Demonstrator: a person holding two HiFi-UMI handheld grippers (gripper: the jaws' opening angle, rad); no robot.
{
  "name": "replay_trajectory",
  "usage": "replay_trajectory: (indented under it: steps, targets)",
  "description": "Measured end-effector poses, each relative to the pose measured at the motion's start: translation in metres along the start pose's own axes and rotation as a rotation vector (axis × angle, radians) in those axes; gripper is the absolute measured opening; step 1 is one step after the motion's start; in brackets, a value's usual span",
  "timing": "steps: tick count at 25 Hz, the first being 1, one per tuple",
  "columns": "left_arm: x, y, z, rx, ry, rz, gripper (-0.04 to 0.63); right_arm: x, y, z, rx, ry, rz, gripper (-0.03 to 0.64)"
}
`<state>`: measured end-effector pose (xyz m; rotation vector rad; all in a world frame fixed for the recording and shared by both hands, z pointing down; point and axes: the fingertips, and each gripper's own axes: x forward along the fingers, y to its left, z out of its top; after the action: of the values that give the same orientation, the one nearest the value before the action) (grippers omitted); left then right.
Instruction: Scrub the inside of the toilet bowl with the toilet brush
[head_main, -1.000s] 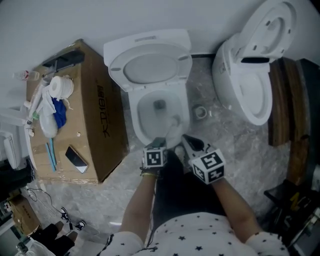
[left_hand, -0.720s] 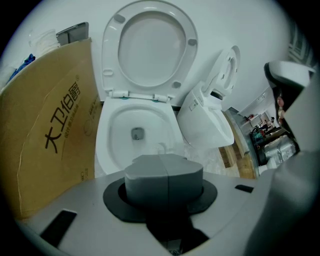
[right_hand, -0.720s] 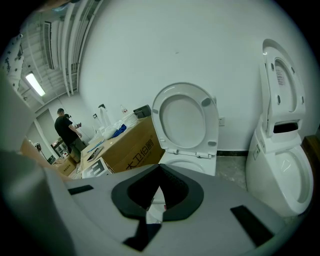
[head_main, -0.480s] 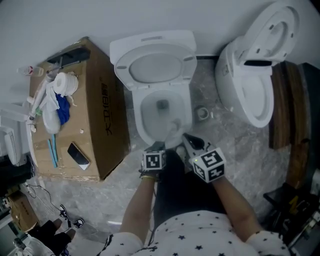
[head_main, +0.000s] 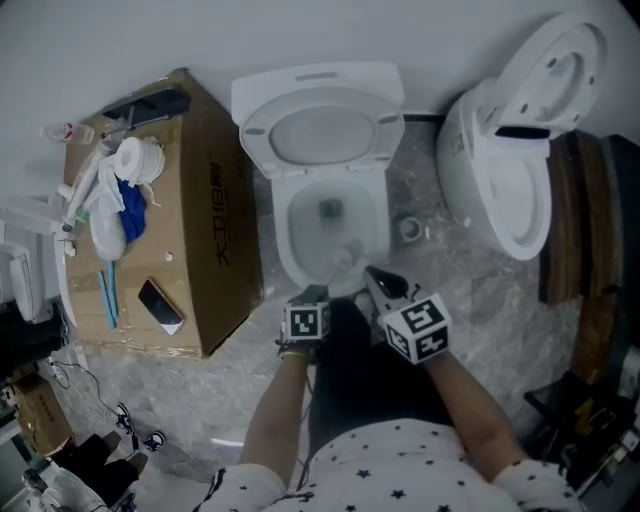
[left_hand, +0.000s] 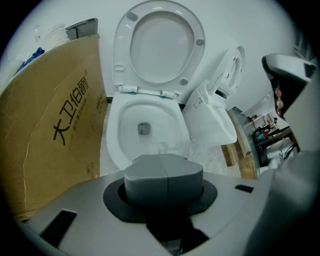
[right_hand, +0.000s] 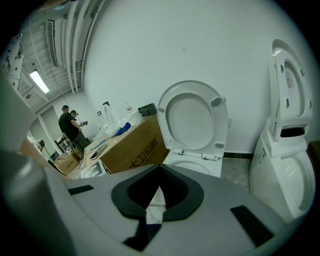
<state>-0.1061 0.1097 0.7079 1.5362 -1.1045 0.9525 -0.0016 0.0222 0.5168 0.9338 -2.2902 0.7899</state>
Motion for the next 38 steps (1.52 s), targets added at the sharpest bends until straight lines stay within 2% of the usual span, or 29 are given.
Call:
replay_trajectory:
  steps: [6, 12, 20, 38]
  targets:
    - [-0.002, 0.003, -0.006, -0.038, 0.011, -0.013, 0.147, 0.003, 0.003, 0.002, -0.007, 0.005, 0.007, 0.006]
    - [-0.005, 0.022, -0.006, -0.056, 0.009, 0.027, 0.147, 0.008, 0.006, 0.003, -0.012, 0.009, 0.013, 0.006]
    - [-0.007, 0.035, 0.001, -0.088, -0.011, 0.039, 0.147, 0.012, 0.008, 0.004, -0.014, 0.015, 0.019, 0.006]
    - [-0.009, 0.064, 0.027, -0.09, -0.026, 0.09, 0.147, 0.019, 0.004, 0.004, -0.009, 0.038, 0.023, 0.006]
